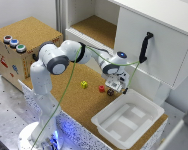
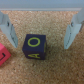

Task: Go towards the purple block and grasp it

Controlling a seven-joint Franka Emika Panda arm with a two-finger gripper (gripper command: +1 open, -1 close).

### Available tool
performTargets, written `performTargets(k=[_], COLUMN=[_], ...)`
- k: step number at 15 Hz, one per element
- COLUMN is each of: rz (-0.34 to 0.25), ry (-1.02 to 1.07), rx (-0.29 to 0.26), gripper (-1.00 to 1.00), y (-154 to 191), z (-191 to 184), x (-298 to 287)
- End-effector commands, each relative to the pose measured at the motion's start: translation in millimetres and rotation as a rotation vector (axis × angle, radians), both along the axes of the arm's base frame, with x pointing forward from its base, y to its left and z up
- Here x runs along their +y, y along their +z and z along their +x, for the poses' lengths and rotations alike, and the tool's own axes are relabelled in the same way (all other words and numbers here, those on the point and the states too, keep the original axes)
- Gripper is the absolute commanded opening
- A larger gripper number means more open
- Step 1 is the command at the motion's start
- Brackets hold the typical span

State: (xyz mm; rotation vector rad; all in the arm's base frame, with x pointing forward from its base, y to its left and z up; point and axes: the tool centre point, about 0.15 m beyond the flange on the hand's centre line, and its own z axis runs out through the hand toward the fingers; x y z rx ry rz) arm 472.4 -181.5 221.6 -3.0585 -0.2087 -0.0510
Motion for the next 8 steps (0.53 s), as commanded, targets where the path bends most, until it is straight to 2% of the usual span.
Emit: performTargets(k=[1, 5, 6, 8], rz=[-0.101, -0.137, -0.131, -0.139], ry=[-0.113, -0.166, -0.156, -0.145], rx=[-0.013, -0.019, -0.020, -0.035], gripper=[1.00, 1.00, -1.00, -1.00], y=[-18.2, -19.1, -18.3, -14.1], z=[4.5, 6.1, 7.3, 5.0], x=[1.9, 15.7, 20.2, 28.7])
